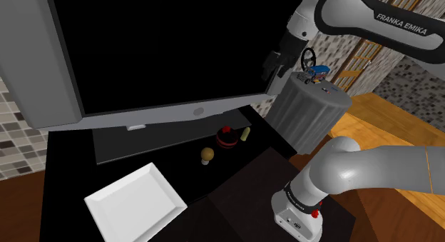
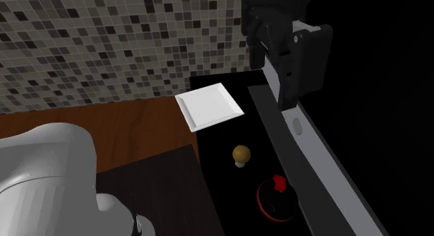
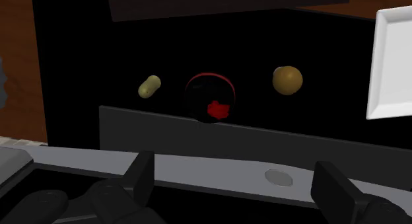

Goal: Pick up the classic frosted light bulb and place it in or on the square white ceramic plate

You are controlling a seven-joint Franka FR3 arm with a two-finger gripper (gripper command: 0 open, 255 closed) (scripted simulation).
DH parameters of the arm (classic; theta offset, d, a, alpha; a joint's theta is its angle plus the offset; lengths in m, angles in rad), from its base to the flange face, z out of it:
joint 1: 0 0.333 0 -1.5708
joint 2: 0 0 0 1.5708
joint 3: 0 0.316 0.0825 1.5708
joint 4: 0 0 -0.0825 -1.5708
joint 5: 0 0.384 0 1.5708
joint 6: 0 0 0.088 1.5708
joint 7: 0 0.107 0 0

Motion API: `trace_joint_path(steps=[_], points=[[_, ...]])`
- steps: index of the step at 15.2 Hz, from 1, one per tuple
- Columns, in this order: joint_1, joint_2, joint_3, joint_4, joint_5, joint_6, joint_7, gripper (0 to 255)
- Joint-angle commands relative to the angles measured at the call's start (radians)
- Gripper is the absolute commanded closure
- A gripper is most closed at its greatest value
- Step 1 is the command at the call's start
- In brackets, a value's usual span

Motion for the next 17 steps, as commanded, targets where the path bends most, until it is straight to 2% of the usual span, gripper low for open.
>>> trace_joint_path(steps=[1, 9, 17], points=[[0.000, 0.000, 0.000, 0.000, 0.000, 0.000, 0.000, 0], [0.031, 0.016, 0.084, -0.238, 0.023, 0.253, 0.083, 0], [0.058, 0.152, 0.185, -0.401, 0.037, 0.548, 0.182, 0]])
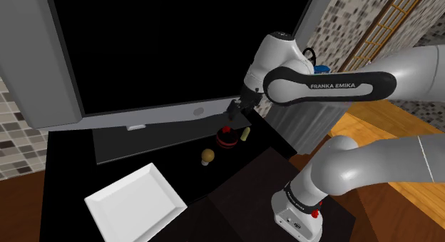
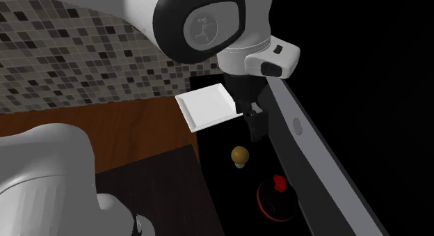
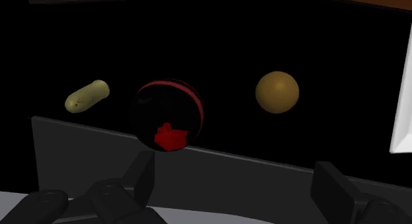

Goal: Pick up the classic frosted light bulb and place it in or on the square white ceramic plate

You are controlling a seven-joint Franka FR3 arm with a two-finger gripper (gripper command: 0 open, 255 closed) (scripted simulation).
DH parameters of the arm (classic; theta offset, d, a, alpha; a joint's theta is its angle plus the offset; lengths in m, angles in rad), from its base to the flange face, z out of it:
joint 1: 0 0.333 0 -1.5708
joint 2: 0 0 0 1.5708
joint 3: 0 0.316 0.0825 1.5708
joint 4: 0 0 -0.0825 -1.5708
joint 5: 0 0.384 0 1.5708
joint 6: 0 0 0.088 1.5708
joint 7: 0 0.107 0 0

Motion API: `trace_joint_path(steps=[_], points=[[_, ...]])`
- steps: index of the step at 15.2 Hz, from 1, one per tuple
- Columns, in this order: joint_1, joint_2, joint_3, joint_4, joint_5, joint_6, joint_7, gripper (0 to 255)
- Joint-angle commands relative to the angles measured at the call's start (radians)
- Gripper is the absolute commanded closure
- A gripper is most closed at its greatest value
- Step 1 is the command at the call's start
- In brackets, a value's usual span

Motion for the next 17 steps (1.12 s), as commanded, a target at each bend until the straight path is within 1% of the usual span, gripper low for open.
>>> trace_joint_path(steps=[1, 6, 8, 10, 12, 13, 14, 15, 16, 17], points=[[0.003, 0.050, 0.027, -0.040, -0.001, 0.090, 0.027, 0], [-0.010, 0.220, 0.109, -0.084, -0.029, 0.299, 0.118, 0], [-0.030, 0.302, 0.150, -0.089, -0.060, 0.383, 0.168, 0], [-0.063, 0.392, 0.196, -0.087, -0.115, 0.464, 0.234, 0], [-0.115, 0.489, 0.251, -0.075, -0.210, 0.539, 0.328, 0], [-0.147, 0.541, 0.279, -0.064, -0.280, 0.572, 0.391, 0], [-0.180, 0.595, 0.304, -0.050, -0.370, 0.599, 0.469, 0], [-0.211, 0.652, 0.323, -0.031, -0.478, 0.619, 0.561, 0], [-0.228, 0.711, 0.327, -0.007, -0.599, 0.631, 0.662, 0], [-0.217, 0.716, 0.315, -0.005, -0.609, 0.632, 0.670, 0]])
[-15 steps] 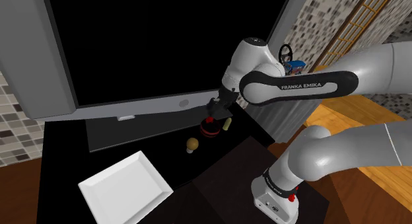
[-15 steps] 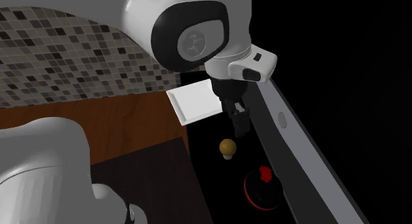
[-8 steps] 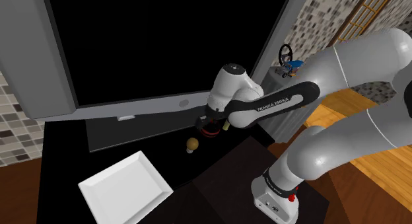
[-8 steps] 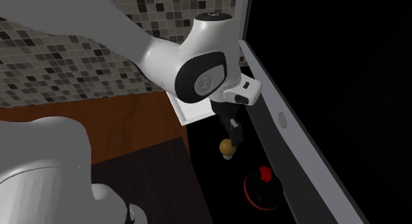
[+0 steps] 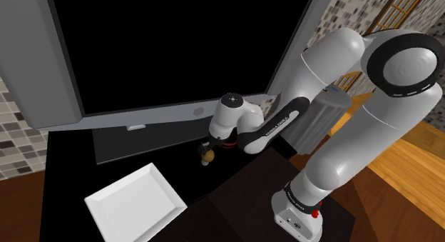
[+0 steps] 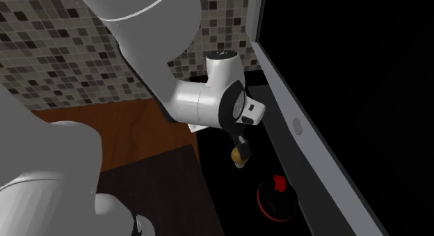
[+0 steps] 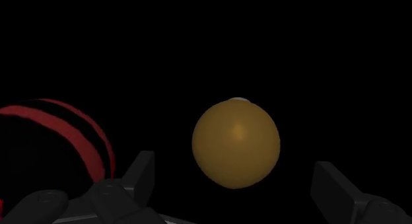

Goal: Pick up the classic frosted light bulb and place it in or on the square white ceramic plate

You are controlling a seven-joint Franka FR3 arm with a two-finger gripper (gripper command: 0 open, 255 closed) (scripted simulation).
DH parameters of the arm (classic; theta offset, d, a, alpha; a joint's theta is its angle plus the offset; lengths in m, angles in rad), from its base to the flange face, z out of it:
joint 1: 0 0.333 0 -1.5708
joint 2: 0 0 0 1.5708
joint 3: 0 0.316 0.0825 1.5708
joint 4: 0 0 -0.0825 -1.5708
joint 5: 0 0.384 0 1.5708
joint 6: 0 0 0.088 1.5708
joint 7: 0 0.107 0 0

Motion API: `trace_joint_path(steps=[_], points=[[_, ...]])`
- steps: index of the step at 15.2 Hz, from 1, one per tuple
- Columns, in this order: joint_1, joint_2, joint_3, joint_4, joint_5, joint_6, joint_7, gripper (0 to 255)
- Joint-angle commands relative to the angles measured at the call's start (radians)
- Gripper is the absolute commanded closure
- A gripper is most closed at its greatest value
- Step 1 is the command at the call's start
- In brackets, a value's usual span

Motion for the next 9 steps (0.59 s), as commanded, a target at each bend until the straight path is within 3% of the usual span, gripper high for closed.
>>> trace_joint_path(steps=[1, 7, 9], points=[[-0.007, 0.056, -0.010, 0.019, -0.117, 0.018, 0.093, 0], [0.026, 0.197, -0.106, 0.080, -0.396, 0.051, 0.302, 0], [0.028, 0.196, -0.108, 0.080, -0.395, 0.052, 0.302, 0]])
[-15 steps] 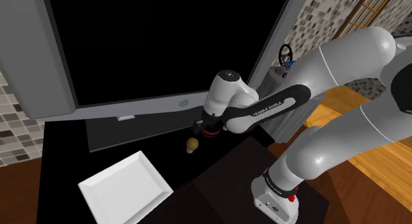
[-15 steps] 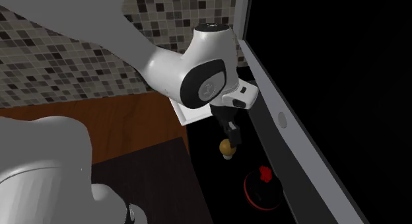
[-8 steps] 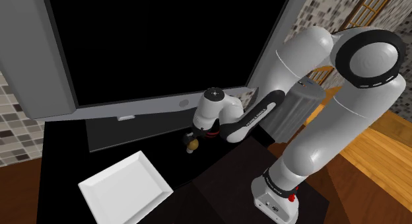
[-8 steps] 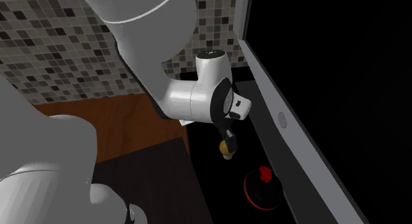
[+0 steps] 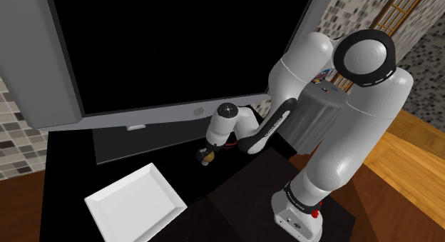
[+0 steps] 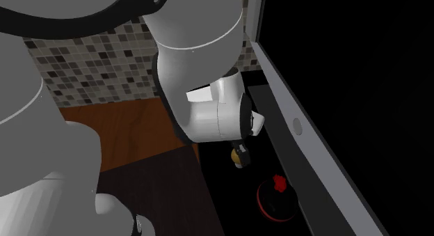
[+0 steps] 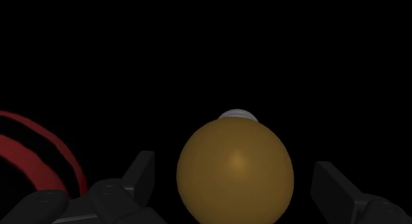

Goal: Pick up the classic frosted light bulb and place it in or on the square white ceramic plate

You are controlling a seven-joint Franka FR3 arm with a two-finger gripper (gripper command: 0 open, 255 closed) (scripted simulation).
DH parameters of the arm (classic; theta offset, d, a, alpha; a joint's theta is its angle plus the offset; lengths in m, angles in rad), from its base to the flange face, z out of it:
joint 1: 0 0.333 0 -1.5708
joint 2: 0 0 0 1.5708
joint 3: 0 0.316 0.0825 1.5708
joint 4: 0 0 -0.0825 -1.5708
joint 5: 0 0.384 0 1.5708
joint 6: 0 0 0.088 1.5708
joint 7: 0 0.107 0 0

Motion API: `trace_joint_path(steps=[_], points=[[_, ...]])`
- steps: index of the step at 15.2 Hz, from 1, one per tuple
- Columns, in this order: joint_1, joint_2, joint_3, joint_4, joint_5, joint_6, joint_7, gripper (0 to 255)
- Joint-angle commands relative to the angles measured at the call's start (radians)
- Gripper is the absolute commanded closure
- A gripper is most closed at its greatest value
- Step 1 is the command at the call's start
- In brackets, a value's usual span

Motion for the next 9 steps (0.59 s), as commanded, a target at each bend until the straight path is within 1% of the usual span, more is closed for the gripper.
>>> trace_joint_path(steps=[1, 6, 7, 9], points=[[0.002, 0.005, -0.005, 0.002, -0.013, 0.002, 0.008, 0], [0.002, 0.005, -0.005, 0.002, -0.012, 0.002, 0.008, 0], [0.002, 0.005, -0.005, 0.002, -0.012, 0.002, 0.008, 255], [0.002, 0.005, -0.005, 0.002, -0.012, 0.002, 0.008, 255]])
